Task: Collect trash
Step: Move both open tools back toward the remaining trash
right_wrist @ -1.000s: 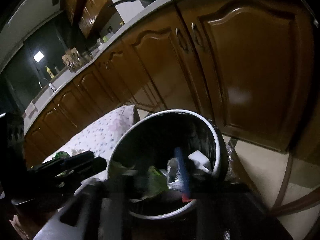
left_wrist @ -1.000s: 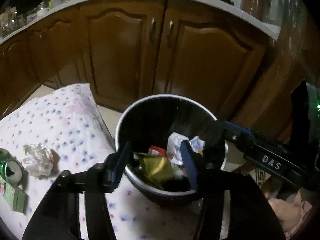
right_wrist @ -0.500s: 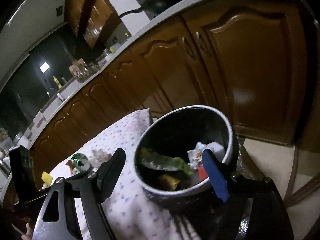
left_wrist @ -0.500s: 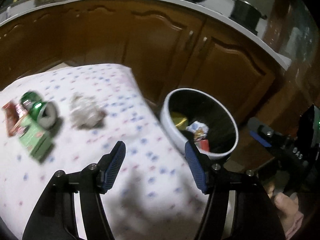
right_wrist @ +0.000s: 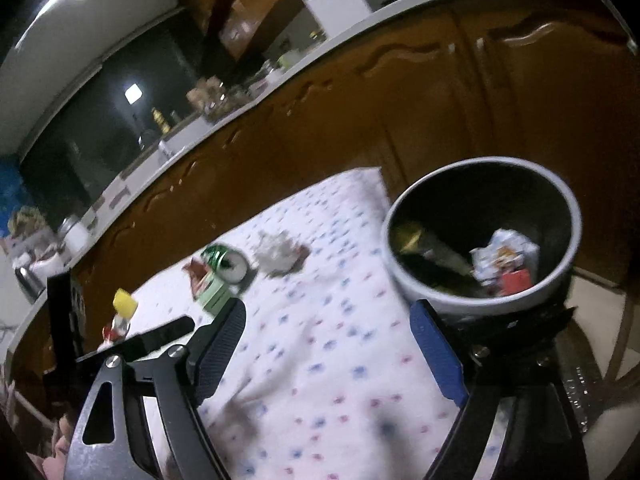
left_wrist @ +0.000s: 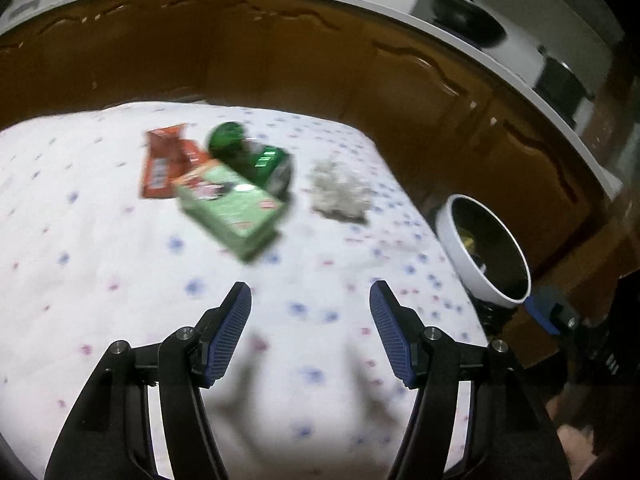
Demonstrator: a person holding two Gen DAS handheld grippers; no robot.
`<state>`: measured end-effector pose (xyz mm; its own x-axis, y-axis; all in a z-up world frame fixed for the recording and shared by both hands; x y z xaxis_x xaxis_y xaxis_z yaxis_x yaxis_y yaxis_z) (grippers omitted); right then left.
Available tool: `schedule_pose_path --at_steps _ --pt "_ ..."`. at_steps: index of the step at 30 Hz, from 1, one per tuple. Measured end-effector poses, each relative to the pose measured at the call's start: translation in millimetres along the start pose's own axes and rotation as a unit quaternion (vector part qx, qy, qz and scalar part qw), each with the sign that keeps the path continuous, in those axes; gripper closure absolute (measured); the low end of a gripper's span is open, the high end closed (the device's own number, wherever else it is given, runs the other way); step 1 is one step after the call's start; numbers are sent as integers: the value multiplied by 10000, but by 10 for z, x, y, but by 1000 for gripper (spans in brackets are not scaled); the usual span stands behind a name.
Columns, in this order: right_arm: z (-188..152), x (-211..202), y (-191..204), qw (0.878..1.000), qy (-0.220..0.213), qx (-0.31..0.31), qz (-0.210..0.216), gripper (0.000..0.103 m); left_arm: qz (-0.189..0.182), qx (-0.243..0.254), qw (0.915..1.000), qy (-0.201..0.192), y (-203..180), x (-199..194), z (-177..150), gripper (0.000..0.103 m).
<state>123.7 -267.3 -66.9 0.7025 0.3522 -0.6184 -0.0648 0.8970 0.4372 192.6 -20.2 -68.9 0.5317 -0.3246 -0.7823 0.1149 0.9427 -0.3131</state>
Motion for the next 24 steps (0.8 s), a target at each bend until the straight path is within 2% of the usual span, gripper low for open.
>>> schedule_pose_path --at_steps 9,17,24 --pt "-117 397 447 9976 448 -485 211 17 289 -392 9988 -88 518 -101 27 41" --pt "-54 638 737 9942 551 -876 302 17 423 -644 9970 -64 840 -88 147 41" --pt "104 869 817 9918 594 -1105 238 17 502 -736 9960 -81 967 29 376 41"
Point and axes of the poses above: each gripper's, at about its wrist camera, not at the fingertips, and x roughly the way its jaws point, y to its left, z to its top, the point moved 2 cm from there along x, roughly the way its jaws point, and after that the axes turned 8 degrees about y, right-handed, at the moved point
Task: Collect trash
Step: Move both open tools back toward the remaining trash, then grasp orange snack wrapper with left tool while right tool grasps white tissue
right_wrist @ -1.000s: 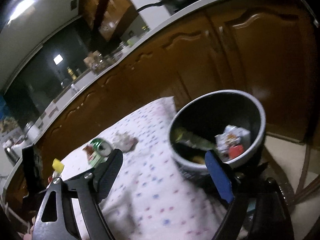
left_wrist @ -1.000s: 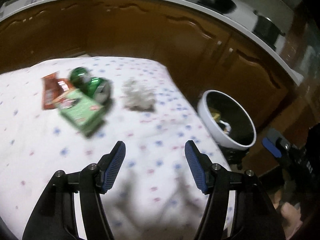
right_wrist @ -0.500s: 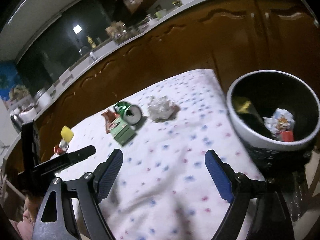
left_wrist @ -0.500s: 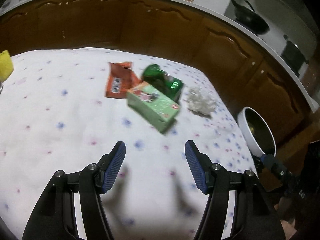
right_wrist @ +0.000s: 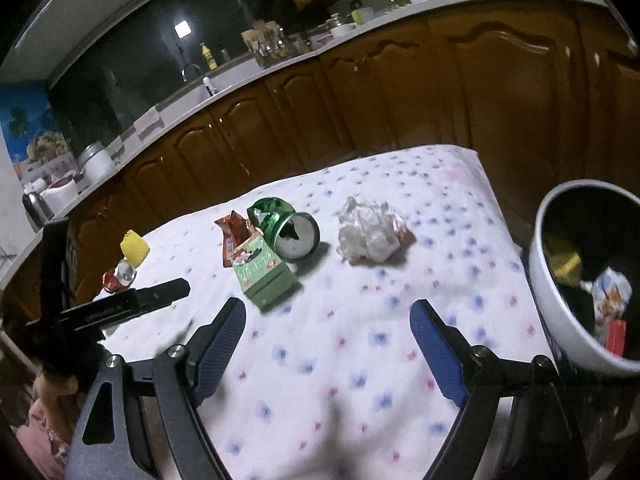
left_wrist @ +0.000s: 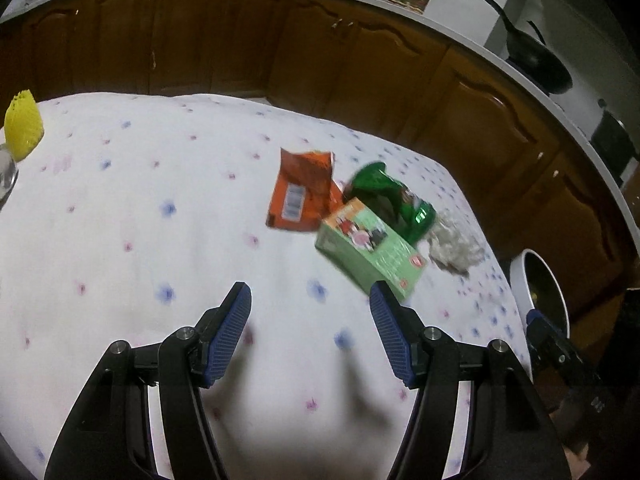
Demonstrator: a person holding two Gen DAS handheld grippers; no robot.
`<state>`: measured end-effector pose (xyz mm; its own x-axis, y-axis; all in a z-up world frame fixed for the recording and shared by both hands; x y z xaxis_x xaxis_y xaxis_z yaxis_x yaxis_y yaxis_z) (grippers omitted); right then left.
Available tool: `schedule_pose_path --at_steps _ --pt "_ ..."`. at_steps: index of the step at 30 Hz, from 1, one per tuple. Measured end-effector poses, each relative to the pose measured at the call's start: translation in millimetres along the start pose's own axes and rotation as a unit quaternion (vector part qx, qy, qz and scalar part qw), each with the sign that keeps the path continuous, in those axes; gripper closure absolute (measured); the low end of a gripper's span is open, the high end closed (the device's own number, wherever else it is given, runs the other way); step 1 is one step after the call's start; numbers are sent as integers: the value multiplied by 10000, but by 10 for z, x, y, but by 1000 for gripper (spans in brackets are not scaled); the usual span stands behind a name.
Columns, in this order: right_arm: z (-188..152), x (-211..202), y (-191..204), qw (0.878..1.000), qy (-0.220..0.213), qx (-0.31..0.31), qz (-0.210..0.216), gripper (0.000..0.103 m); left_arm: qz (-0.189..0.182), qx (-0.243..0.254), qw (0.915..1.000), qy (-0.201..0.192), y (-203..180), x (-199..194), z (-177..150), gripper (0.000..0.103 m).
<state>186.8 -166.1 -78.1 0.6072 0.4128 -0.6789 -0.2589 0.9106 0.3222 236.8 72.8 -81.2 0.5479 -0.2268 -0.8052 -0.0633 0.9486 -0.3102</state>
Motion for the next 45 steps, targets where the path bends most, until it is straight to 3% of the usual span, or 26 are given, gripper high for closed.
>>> schedule_pose_path --at_steps 5,9,14,17,19,23,25,36,45 --pt "222 241 -88 9995 77 -145 -257 17 160 84 9998 8 -11 199 262 39" --pt "374 450 -191 9993 204 -58 -307 18 34 50 10000 51 8 372 457 33" --pt "489 702 -277 9988 354 68 -316 21 214 44 9997 47 27 619 641 32" --pt "502 823 -300 9983 469 162 -293 35 224 11 9997 53 46 702 691 34" --pt "495 891 -310 9978 558 214 -295 55 224 57 9997 76 44 740 696 56" --pt "467 900 -308 9978 558 190 -312 74 201 193 9996 55 25 708 667 71" --pt "456 856 -299 9980 521 179 -318 89 94 231 9997 80 1 652 594 75" --pt "165 449 -258 9990 346 212 -174 91 -503 463 9974 247 -296 275 32 78" --pt "-74 -245 -409 9988 -111 410 -231 91 -681 699 9952 -120 -542 -195 -132 78"
Point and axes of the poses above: each gripper's, at about its wrist camera, not at the fingertips, and x roughly the way its jaws point, y to its left, z to its top, the point moved 2 cm from there along x, roughly the way its jaws point, and after that the axes turned 8 degrees about y, right-handed, at the moved point
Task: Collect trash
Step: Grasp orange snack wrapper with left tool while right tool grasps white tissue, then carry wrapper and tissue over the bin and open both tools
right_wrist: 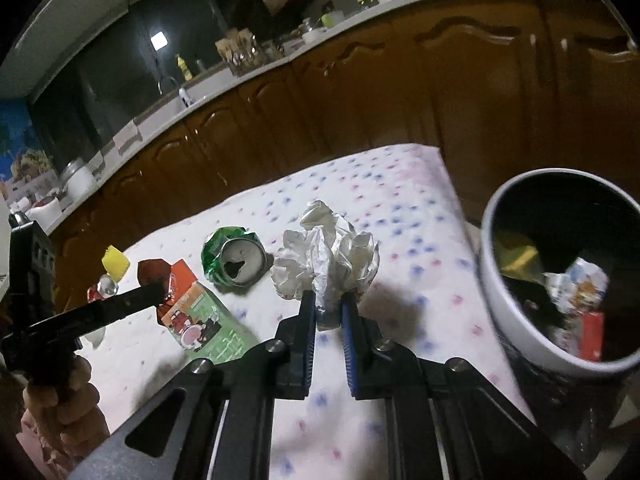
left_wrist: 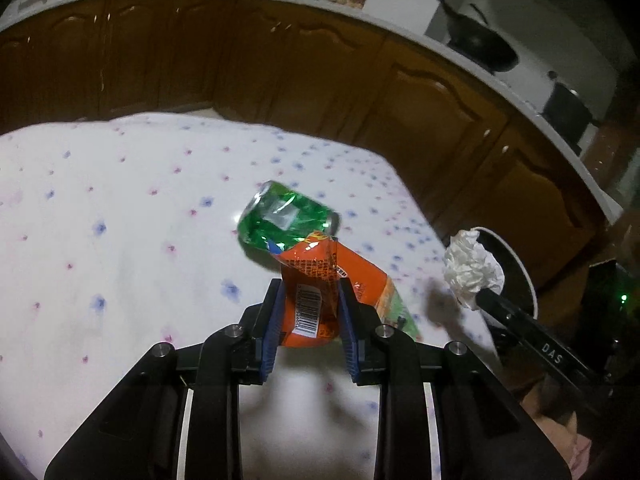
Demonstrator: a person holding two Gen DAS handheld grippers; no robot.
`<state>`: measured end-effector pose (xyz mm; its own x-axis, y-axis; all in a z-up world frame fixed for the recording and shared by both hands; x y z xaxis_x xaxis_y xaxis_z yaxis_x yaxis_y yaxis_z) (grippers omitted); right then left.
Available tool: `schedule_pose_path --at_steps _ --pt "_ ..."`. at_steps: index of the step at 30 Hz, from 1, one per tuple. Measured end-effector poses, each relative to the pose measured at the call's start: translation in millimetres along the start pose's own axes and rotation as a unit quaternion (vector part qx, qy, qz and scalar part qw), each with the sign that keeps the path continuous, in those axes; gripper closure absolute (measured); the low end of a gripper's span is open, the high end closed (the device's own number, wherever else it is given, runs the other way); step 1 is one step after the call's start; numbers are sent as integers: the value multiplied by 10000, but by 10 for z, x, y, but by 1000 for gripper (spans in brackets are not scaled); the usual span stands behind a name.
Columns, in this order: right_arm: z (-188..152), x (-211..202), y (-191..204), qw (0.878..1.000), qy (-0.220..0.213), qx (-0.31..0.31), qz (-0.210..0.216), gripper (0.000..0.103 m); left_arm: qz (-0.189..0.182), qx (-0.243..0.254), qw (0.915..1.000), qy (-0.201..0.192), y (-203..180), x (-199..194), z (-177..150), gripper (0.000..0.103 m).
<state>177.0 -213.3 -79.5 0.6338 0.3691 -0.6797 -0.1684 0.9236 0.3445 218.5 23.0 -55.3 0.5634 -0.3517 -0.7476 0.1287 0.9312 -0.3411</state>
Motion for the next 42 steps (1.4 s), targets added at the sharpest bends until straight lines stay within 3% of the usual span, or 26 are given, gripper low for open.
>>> schedule_pose_path --at_steps 7,13,20,42 --pt "-132 -438 -146 9992 -355 166 -54 91 -257 218 9993 -157 -377 -107 -11 78" --pt "-219 -753 -321 9977 -583 316 -141 91 -450 632 9967 -256 -916 -118 20 78" --pt "-303 -1010 -564 9956 -746 478 -296 91 -590 1053 9925 -175 -1361 -48 -19 78" --pt "-243 -1167 -1238 9912 -733 767 -794 90 -739 1731 9813 412 -2244 601 -49 78"
Point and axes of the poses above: each gripper's, at about its wrist camera, not at the fingertips, and x roughly the way its jaws point, y to its left, z to its top, the point moved 2 cm from there along x, roughly the way its jaws point, and after that the axes turned 8 degrees about y, right-handed, at the moved point
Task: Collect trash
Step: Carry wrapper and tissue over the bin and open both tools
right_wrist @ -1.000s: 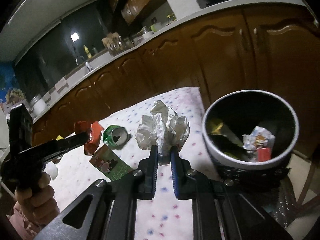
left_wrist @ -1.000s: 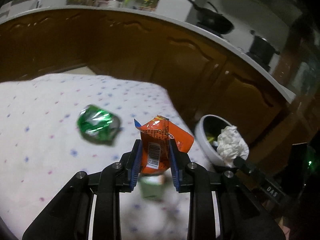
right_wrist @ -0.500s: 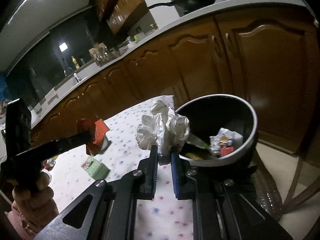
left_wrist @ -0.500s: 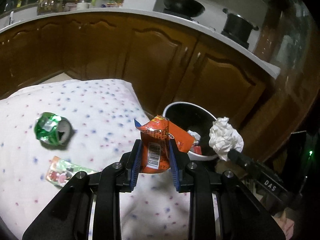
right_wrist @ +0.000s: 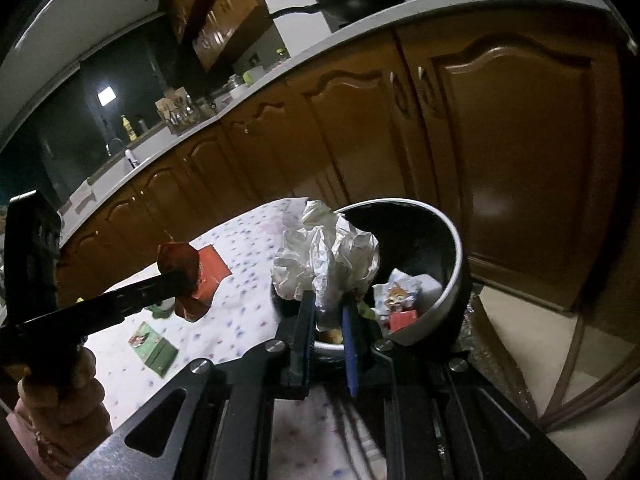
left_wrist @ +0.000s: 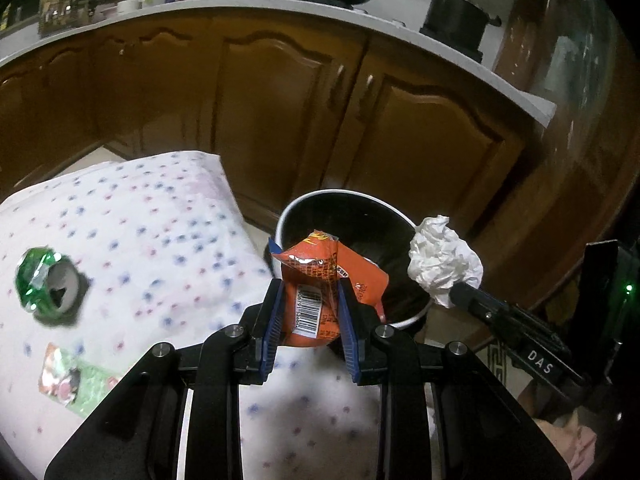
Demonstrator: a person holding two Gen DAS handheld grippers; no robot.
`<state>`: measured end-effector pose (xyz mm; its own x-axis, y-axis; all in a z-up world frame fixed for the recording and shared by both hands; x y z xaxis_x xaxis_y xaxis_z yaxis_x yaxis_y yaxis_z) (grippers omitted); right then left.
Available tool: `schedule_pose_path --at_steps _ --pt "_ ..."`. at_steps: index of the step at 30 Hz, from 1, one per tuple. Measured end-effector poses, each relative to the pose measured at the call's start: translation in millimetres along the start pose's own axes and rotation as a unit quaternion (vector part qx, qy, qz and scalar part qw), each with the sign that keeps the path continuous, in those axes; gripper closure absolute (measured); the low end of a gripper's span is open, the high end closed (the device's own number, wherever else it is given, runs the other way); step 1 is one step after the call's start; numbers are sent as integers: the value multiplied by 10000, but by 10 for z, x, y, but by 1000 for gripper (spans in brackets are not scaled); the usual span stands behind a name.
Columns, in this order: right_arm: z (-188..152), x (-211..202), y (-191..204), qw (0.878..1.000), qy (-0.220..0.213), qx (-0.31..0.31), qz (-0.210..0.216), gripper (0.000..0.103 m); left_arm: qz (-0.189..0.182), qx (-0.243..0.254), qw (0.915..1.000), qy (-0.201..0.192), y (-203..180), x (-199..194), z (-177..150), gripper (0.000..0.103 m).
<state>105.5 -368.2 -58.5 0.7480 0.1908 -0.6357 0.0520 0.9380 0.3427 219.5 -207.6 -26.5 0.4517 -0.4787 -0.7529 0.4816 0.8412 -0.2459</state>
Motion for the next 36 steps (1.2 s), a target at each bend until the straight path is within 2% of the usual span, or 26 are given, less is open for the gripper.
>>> schedule_pose_path --at_steps 13,16,21,25,26,28,30,35,36 --pt "175 214 -236 9994 222 2 -251 90 53 293 9992 278 -276 450 240 77" --pt "212 281 -281 9989 334 5 -323 89 91 336 9987 381 -301 537 285 74" --pt "305 384 -316 9981 497 5 -359 85 139 381 9977 534 -319 670 347 63" --pt "323 399 -323 9981 507 32 -349 70 92 289 9977 611 -269 705 349 49" --pt "321 393 -326 9981 497 45 -353 69 83 261 9978 612 -251 702 341 48" --pt "312 390 -327 9982 473 82 -347 58 67 224 9979 602 -218 685 325 48" --pt "292 380 -321 9983 450 102 -363 55 66 181 9981 578 -187 655 313 48" --pt "250 328 -267 9987 406 147 -285 55 46 0 9990 446 -46 473 211 48" --pt "241 301 -246 9989 370 140 -264 51 33 -60 9991 428 -2 432 176 48"
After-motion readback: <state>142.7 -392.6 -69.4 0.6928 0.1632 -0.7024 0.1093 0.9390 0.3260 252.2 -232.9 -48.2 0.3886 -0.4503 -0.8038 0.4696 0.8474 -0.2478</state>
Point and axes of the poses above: each gripper's, at about its wrist camera, not at the fingertips, and x roughly the way its jaws point, y to its left, z to its top, the point moved 2 cm from there along x, roughly the way its jaws point, and after that the axes turned 8 degrees about y, right-handed, at the moved point
